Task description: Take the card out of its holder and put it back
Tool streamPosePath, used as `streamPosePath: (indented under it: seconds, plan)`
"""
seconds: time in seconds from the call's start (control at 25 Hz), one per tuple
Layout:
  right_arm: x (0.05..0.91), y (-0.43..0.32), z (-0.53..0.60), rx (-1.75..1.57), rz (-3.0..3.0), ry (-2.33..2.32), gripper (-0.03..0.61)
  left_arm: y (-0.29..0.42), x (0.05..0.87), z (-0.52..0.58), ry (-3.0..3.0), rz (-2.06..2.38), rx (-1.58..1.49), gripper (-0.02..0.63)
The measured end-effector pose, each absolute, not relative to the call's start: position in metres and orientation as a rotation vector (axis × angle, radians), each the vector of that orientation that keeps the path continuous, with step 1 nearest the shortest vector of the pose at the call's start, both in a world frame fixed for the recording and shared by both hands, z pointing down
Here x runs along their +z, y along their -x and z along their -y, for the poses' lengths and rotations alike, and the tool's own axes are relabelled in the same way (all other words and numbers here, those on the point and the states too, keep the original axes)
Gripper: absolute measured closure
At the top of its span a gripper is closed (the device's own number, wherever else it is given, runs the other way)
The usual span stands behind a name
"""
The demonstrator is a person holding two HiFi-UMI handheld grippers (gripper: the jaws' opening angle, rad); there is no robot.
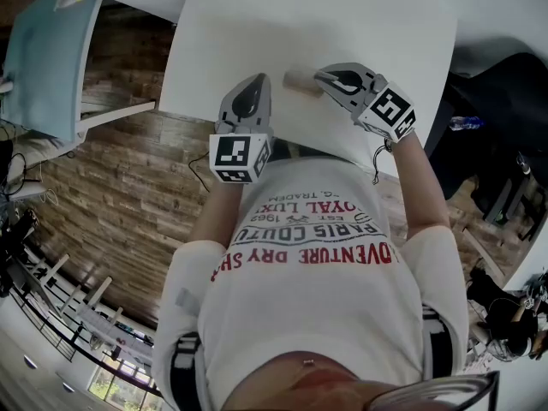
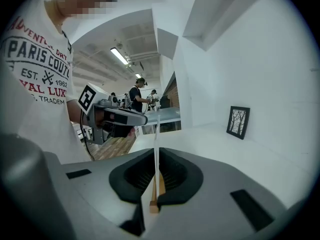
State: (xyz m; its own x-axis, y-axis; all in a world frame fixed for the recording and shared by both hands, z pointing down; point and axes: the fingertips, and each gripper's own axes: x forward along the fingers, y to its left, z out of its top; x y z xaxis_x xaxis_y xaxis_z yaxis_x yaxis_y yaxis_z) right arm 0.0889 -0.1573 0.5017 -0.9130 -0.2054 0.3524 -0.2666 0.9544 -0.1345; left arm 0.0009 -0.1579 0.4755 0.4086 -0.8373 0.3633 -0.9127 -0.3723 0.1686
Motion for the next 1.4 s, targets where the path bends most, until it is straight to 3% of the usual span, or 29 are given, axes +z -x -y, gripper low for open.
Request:
streamPosePath:
  seconds: [1.4]
  plan:
    - [0.557, -0.086, 0.150, 0.319, 2.659, -0.313, 0.543, 0.007, 0.492, 0.163, -2.315, 1.466, 0.341, 0.589]
